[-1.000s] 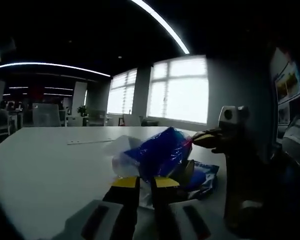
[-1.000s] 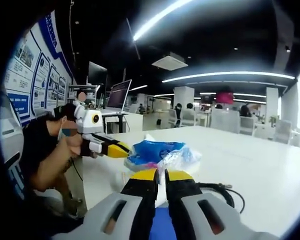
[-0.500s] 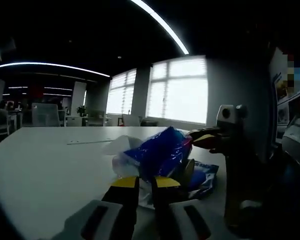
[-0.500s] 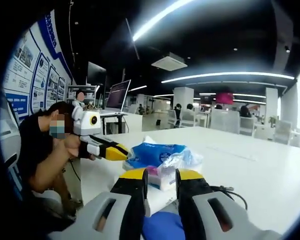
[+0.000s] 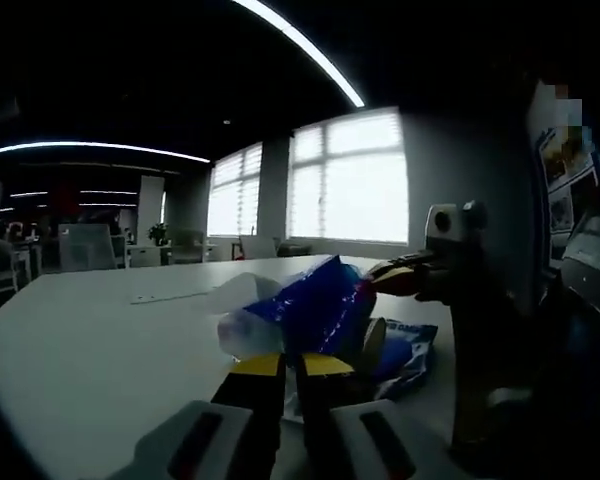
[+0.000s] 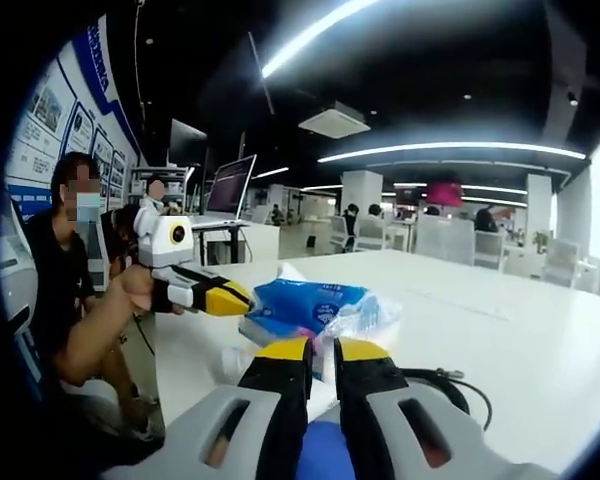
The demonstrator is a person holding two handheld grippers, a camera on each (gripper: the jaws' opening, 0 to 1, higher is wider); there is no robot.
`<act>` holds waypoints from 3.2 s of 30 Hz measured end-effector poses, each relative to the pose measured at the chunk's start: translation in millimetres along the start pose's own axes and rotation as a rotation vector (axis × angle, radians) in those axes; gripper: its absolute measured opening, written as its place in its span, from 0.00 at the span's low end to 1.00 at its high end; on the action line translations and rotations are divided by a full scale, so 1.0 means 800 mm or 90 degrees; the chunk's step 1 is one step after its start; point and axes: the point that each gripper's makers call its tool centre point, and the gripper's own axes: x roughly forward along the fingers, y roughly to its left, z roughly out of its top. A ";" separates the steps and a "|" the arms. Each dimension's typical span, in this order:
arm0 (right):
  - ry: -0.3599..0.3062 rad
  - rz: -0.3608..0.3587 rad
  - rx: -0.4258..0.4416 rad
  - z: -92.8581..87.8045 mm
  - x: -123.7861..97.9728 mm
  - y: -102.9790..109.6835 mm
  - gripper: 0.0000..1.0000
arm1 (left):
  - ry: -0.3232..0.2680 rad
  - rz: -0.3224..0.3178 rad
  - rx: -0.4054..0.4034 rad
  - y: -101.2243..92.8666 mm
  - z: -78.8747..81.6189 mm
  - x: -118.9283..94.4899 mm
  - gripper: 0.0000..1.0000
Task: Arrange the tabletop items into an orderly group along one side of the table until the central work area is clear of visible clutter.
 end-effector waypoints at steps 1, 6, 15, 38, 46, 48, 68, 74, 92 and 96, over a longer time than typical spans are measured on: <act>0.000 -0.002 0.000 0.000 -0.001 0.000 0.02 | -0.002 -0.003 0.004 -0.001 0.002 -0.001 0.02; -0.005 0.003 0.006 0.002 -0.003 0.003 0.01 | -0.011 0.001 0.006 -0.001 0.010 -0.003 0.02; -0.019 0.000 0.001 0.013 -0.010 0.004 0.01 | -0.019 -0.002 0.014 -0.007 0.022 -0.006 0.02; -0.064 -0.015 -0.025 0.051 -0.021 -0.006 0.00 | -0.035 -0.005 0.062 -0.010 0.065 -0.002 0.02; -0.086 -0.019 -0.043 0.076 -0.021 -0.009 0.00 | -0.042 0.000 0.100 -0.009 0.093 -0.003 0.02; -0.092 -0.021 -0.047 0.081 -0.022 -0.010 0.00 | -0.045 0.000 0.104 -0.009 0.098 -0.004 0.02; -0.105 -0.027 -0.061 0.094 -0.027 -0.017 0.00 | -0.051 -0.004 0.122 -0.014 0.115 0.001 0.01; -0.103 -0.038 -0.064 0.093 -0.034 -0.024 0.00 | -0.050 -0.010 0.129 -0.019 0.116 0.009 0.02; -0.107 -0.091 -0.068 0.095 -0.066 -0.058 0.00 | -0.046 -0.045 0.166 -0.044 0.137 0.046 0.01; -0.112 -0.104 -0.067 0.098 -0.074 -0.066 0.00 | -0.048 -0.054 0.172 -0.050 0.141 0.056 0.01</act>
